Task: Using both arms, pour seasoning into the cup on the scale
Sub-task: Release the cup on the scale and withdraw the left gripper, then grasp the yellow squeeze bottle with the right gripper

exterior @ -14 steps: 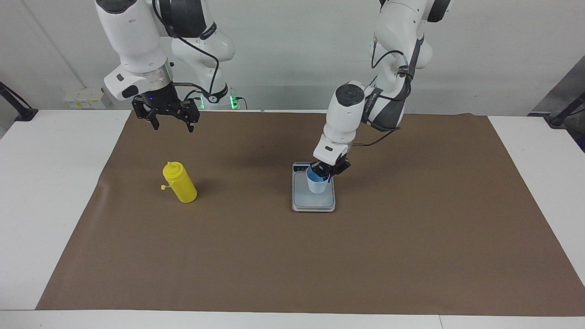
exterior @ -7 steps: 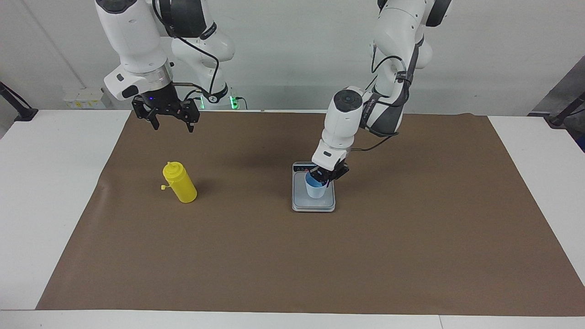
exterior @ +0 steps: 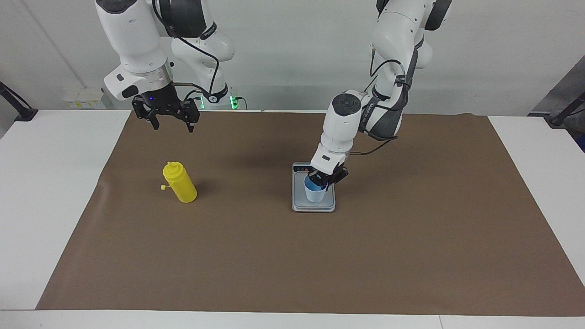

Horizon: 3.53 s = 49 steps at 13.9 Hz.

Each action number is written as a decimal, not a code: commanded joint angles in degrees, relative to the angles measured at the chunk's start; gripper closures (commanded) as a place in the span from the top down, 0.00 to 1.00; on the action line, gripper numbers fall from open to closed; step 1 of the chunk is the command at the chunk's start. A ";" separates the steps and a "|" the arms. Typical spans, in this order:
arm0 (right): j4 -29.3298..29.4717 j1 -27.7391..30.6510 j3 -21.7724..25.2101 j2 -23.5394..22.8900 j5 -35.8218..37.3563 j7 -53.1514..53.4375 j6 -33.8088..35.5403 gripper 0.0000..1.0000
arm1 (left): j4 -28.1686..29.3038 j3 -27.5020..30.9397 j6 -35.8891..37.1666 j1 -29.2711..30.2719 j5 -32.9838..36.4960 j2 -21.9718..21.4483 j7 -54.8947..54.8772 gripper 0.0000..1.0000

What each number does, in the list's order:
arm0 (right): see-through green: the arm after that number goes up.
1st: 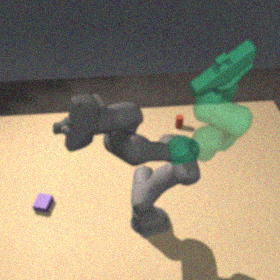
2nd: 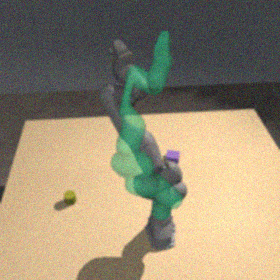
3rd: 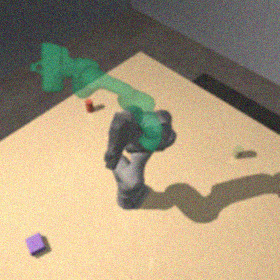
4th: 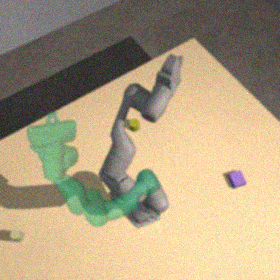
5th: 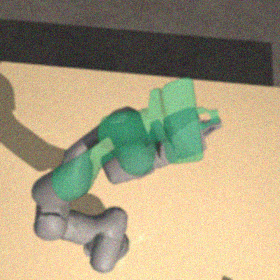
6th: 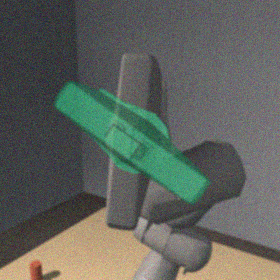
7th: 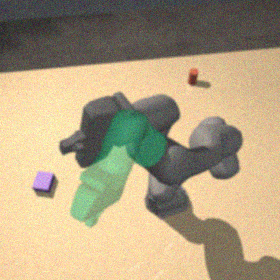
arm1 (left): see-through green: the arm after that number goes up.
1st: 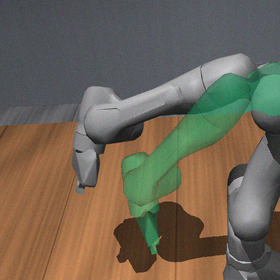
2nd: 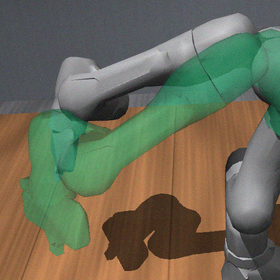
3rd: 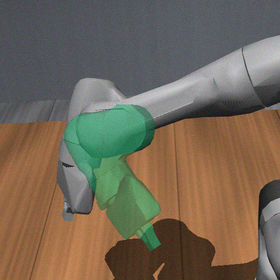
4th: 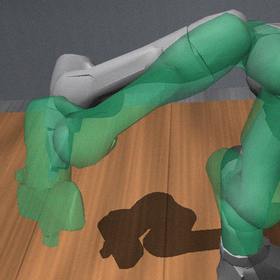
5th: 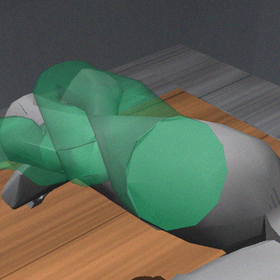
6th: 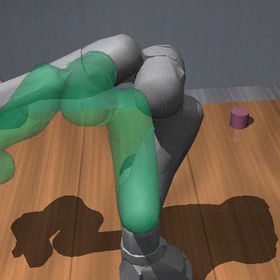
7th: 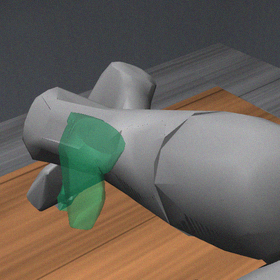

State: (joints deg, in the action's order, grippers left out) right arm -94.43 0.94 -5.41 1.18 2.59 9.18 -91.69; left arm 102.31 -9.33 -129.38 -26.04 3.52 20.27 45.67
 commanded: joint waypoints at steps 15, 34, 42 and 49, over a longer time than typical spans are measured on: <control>15.56 7.75 0.14 -15.21 -6.63 18.05 5.81 1.00 | -1.59 1.07 16.17 12.75 0.53 -13.58 -18.58 1.00; 20.52 17.42 0.23 -36.25 -22.54 36.00 7.14 1.00 | -5.63 2.30 32.27 28.50 -3.60 -21.50 -47.87 1.00; 6.65 19.89 0.22 -32.74 -31.32 36.09 4.07 1.00 | -9.77 2.12 33.68 28.15 -2.99 -19.56 -47.96 1.00; -2.96 21.12 0.22 -28.86 -37.92 35.91 1.16 0.89 | -7.92 2.04 34.37 28.15 -3.08 -21.24 -47.34 1.00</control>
State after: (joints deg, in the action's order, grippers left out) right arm -92.67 20.81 -4.80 -30.90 -32.92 44.56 -88.64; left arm 93.95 -7.09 -96.16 1.86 0.73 0.02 -1.30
